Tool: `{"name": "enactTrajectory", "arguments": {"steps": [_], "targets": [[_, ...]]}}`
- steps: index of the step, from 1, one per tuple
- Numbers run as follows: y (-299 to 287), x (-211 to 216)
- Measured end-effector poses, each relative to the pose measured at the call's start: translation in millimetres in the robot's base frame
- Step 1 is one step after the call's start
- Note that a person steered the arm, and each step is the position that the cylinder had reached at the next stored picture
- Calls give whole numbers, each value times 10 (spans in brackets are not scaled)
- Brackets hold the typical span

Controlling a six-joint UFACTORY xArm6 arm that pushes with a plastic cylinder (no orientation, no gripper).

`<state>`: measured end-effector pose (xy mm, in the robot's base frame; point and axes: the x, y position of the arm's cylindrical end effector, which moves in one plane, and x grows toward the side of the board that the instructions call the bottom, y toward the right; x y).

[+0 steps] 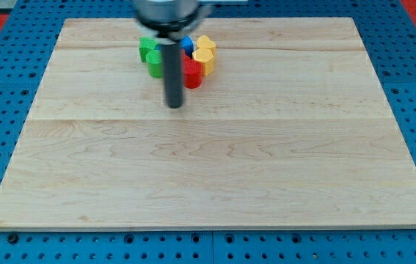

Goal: Push the green blocks into a group of blocks

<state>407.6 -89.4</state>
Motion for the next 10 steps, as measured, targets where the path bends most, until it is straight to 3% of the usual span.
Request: {"name": "enactTrajectory", "arguments": {"steps": [1,2,4,5,8,10], "targets": [[-811,-446],[-1104,-1120],[-351,-1966],[-11,-1845],[-178,-1257],[-178,-1226]]}}
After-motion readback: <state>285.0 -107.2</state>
